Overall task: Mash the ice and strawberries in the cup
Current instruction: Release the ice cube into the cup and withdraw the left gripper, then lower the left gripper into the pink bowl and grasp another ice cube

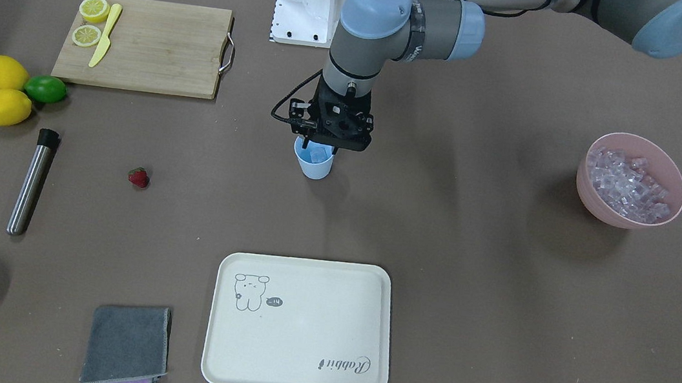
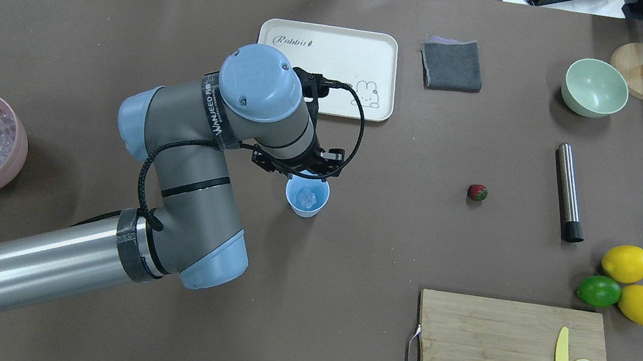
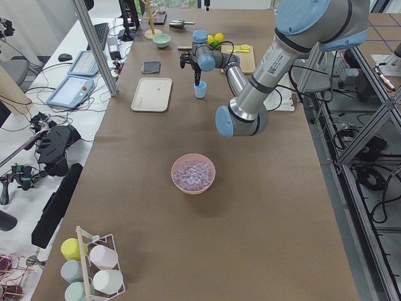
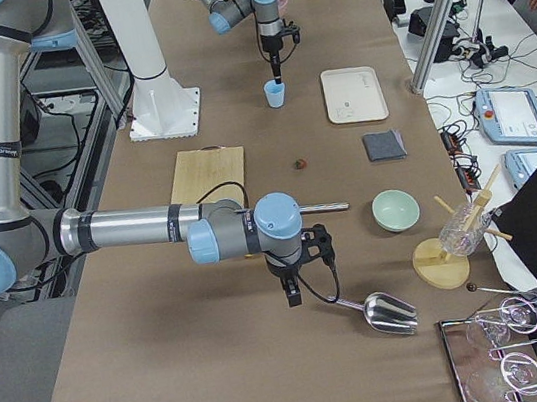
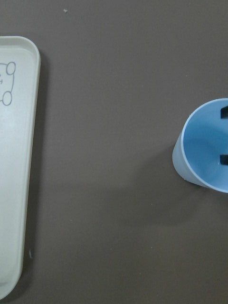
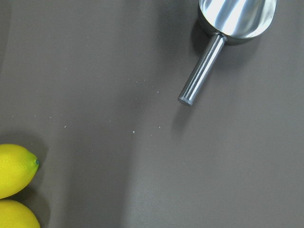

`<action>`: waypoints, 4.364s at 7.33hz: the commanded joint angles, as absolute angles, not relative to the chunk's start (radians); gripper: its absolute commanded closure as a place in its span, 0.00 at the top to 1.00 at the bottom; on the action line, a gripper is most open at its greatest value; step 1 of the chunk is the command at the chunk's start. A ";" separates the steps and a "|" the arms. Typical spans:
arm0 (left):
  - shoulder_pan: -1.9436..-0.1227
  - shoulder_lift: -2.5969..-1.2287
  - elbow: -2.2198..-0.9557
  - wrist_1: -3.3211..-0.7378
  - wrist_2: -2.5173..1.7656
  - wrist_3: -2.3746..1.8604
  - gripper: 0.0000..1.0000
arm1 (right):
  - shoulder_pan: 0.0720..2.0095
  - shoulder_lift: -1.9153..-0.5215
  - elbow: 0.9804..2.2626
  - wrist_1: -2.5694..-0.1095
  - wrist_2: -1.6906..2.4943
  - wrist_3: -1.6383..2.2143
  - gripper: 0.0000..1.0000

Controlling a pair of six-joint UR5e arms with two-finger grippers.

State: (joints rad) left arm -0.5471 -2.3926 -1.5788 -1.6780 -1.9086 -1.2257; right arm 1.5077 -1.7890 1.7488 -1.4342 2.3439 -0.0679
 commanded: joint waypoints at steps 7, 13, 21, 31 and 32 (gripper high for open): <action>-0.879 -1.791 -2.024 -1.546 -1.959 -0.375 0.98 | 1.508 -1.793 1.752 -1.434 2.355 -0.066 1.00; -1.085 -1.585 -1.757 -1.943 -2.281 -0.186 0.92 | 1.508 -1.798 1.758 -1.434 2.364 -0.066 1.00; -1.115 -1.545 -1.701 -1.957 -2.376 -0.199 0.75 | 1.508 -1.804 1.758 -1.434 2.365 -0.066 1.00; -1.108 -1.546 -1.690 -1.959 -2.378 -0.261 0.64 | 1.508 -1.802 1.759 -1.433 2.384 -0.066 1.00; -1.106 -1.546 -1.684 -1.959 -2.376 -0.259 0.64 | 1.508 -1.804 1.761 -1.434 2.384 -0.066 1.00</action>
State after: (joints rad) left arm -1.1065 -1.5465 -1.6874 -1.9587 -2.3773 -0.2586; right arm 1.5079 -1.8030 1.7597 -1.4330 2.3837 -0.0659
